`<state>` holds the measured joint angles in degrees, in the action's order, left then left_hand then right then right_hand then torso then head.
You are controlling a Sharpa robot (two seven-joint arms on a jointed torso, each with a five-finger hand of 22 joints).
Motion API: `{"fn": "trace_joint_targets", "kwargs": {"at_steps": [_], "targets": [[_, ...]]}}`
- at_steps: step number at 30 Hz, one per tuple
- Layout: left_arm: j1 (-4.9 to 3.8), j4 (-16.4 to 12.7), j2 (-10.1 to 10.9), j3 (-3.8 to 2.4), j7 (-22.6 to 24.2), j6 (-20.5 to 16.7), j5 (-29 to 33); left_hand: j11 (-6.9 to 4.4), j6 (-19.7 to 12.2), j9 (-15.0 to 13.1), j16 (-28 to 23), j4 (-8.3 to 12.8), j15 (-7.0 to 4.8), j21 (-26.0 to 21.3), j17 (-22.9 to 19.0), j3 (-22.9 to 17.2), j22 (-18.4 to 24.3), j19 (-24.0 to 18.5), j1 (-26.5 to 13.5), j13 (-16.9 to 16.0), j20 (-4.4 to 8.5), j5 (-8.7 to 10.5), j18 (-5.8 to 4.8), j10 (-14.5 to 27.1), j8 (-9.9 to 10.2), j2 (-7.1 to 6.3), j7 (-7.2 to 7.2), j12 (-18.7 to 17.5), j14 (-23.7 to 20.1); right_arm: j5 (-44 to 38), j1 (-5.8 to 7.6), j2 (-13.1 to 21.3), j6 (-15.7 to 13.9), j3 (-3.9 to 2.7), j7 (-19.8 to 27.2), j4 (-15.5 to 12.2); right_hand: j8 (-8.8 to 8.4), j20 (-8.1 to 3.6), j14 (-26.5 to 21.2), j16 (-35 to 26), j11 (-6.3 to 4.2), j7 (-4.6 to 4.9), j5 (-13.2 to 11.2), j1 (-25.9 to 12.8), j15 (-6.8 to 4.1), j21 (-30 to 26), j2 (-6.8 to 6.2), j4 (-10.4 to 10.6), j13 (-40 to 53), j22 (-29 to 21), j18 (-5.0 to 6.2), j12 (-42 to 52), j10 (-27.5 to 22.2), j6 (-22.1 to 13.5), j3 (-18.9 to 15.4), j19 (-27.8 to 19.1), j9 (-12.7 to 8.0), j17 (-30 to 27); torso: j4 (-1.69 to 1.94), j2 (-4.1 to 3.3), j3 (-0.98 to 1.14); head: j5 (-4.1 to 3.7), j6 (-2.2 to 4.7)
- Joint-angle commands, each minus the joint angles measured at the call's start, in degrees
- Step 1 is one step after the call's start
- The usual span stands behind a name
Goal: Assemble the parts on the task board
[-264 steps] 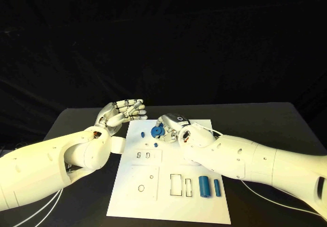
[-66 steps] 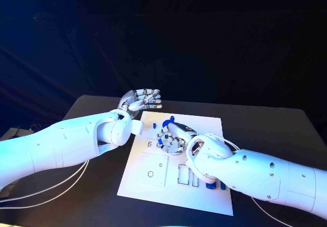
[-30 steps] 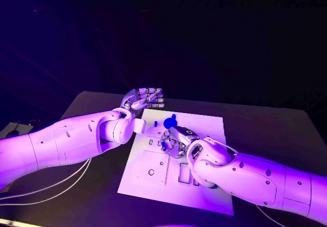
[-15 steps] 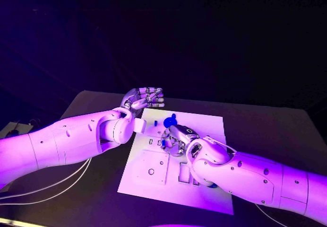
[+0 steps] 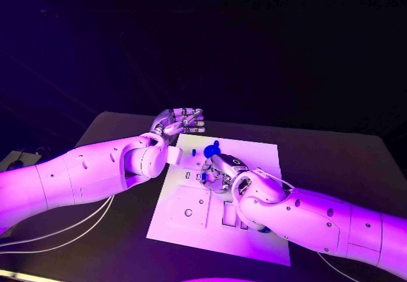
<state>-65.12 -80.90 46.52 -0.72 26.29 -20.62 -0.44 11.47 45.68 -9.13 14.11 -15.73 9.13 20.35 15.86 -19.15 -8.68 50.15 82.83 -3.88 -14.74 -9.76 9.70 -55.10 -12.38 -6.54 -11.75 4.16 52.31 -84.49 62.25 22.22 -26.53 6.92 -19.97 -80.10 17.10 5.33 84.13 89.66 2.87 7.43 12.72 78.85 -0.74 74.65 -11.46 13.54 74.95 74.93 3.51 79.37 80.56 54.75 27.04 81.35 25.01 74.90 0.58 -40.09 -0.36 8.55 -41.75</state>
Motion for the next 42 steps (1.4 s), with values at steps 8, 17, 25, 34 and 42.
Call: {"fn": "trace_joint_targets", "kwargs": {"at_steps": [8, 17, 25, 34, 42], "targets": [[-0.08, -0.1, 0.0, -0.04, 0.1, 1.1, -0.2, 0.05, 0.1, -0.1, -0.3, 0.0, -0.09, 0.3, 0.1, -0.3, -0.1, -0.3, 0.4, 0.0, 0.15, 0.34, 0.63, -0.2, -0.2, -0.14, -2.69, -0.1, -0.3, -0.3, -0.22, 0.0, 1.2, 0.12, -0.3, 0.2, -0.49, -0.18, 5.6, 0.0, 0.30, 0.51, 0.4, -0.8, -0.10, -0.8, -0.97, 0.4, 1.0, 2.8, 0.34, -1.6, -1.7, -1.8, -0.6, -0.2, -0.5, 14.0, -0.04, 0.01, 0.04, -0.02, 0.04], [-0.08, -0.1, 0.0, -0.04, 0.1, 1.2, -0.2, 0.06, 0.1, -0.1, -0.3, 0.0, -0.08, 0.3, 0.2, -0.4, -0.1, -0.4, 0.3, 0.0, 0.14, 0.35, 0.64, -0.2, -0.2, -0.18, -2.68, -0.2, -0.4, -0.2, -0.22, 0.0, 1.1, 0.13, 0.0, 0.2, -1.42, 0.18, 5.6, -0.1, 0.86, 1.16, 0.4, -1.2, 0.36, -1.4, -2.00, 0.8, 0.1, 2.5, 0.42, -2.5, -2.5, -3.6, -1.0, -0.4, -1.1, 13.9, -0.04, -0.02, 0.06, -0.09, 0.04], [-0.08, 0.0, 0.1, -0.04, 0.0, 1.1, -0.2, 0.06, 0.1, -0.1, -0.3, 0.0, -0.07, 0.3, 0.2, -0.5, -0.1, -0.4, 0.3, 0.0, 0.13, 0.36, 0.64, -0.2, -0.2, -0.20, -2.68, -0.2, -0.4, 0.3, -0.26, 0.1, 0.1, 0.13, 0.8, -0.1, -2.32, 0.65, 5.5, -0.1, 1.33, 1.57, 0.3, -2.4, 0.80, -1.9, -3.41, 2.2, -0.4, 2.4, 0.49, -3.0, -3.1, -5.0, -3.6, -0.5, -1.7, 13.8, -0.01, -0.02, 0.05, -0.11, 0.02], [-0.08, 0.0, 0.1, -0.04, 0.0, 1.1, -0.2, 0.06, 0.1, -0.1, -0.3, 0.0, -0.07, 0.3, 0.2, -0.5, -0.1, -0.4, 0.3, 0.0, 0.13, 0.36, 0.64, -0.2, -0.2, -0.20, -2.68, -0.2, -0.4, 0.6, -0.33, 0.3, -0.8, 0.13, 1.4, -0.4, -2.64, 0.79, 5.5, -0.2, 1.41, 1.62, 0.4, -2.9, 0.90, -2.1, -3.35, 3.0, -0.6, 2.4, 0.54, -3.1, -3.2, -5.3, -6.3, -0.5, -2.0, 13.7, -0.02, -0.02, 0.08, -0.13, 0.06], [-0.08, 0.3, 0.3, -0.04, -0.9, 1.8, -1.4, 0.06, 0.1, -0.1, -0.3, 0.0, -0.07, 0.3, 0.2, -0.5, -0.1, -0.4, 0.3, 0.0, 0.13, 0.36, 0.64, -0.2, -0.2, -0.20, -2.68, -0.2, -0.4, 0.9, -0.37, 1.8, -4.6, -0.01, 3.8, -2.2, -5.04, 1.22, 5.5, -0.2, 2.15, 2.51, 0.7, -1.2, 1.49, -2.7, -1.46, 3.1, -0.7, 2.3, 0.57, -3.1, -3.5, -8.2, -13.4, -0.5, -3.3, 13.6, -0.05, 0.02, 0.15, -0.19, 0.08]]}}
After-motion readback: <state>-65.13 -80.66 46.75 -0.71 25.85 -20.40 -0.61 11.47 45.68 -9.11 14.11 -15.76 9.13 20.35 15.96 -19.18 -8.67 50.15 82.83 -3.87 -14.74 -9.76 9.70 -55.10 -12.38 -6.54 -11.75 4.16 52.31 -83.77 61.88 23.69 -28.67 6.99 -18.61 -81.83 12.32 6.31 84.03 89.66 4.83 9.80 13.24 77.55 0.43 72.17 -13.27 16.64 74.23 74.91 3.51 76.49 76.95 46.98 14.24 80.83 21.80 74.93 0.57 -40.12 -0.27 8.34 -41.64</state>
